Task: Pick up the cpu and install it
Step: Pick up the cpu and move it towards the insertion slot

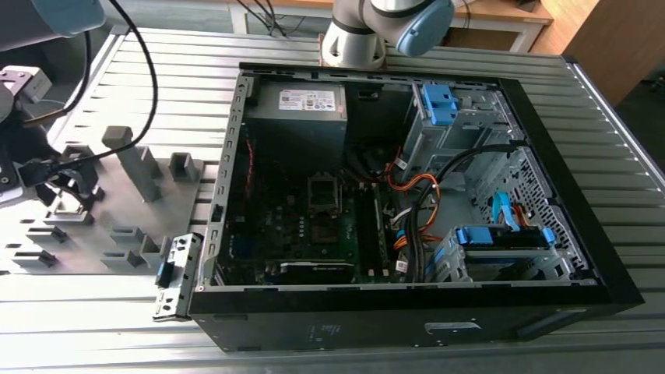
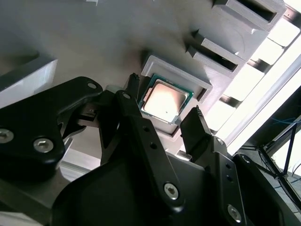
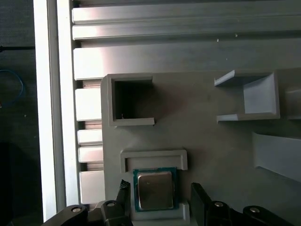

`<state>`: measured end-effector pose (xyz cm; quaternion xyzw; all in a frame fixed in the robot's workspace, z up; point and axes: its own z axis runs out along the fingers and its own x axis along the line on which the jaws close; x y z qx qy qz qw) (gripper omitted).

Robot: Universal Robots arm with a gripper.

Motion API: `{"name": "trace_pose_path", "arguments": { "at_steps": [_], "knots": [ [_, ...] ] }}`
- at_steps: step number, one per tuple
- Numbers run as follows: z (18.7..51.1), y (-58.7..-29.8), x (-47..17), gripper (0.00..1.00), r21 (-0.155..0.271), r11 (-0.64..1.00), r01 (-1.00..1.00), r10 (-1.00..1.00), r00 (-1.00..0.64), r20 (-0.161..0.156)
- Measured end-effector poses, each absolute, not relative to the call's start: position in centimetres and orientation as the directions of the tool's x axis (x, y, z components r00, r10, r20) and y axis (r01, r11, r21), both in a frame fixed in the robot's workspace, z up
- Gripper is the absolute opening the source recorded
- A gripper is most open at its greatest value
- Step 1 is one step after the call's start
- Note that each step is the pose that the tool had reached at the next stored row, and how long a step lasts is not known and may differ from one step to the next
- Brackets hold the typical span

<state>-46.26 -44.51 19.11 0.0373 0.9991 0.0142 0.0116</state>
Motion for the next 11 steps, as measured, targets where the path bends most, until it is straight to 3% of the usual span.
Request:
{"name": "trace_pose_path", "arguments": {
  "at_steps": [11],
  "knots": [
    [18.76, -44.51, -46.28, 0.62, 0.029, 0.997, 0.07, 0.07, -0.997, -0.022]
  ]
}}
